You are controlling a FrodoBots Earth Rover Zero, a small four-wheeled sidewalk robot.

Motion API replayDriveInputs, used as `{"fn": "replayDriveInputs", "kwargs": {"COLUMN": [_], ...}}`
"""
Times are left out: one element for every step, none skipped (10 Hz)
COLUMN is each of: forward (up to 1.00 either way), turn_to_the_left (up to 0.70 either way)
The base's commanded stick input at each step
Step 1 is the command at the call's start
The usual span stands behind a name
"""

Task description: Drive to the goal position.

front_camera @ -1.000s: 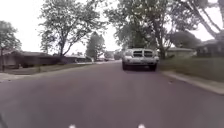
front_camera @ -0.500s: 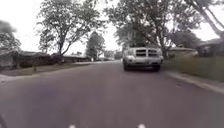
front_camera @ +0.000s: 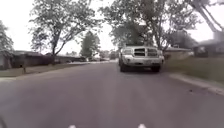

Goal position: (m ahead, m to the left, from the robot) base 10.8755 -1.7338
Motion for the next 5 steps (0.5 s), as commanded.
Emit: {"fn": "replayDriveInputs", "kwargs": {"forward": [1.00, 1.00, 1.00, 1.00, 1.00], "turn_to_the_left": [0.00, 0.00, 0.00, 0.00, 0.00]}}
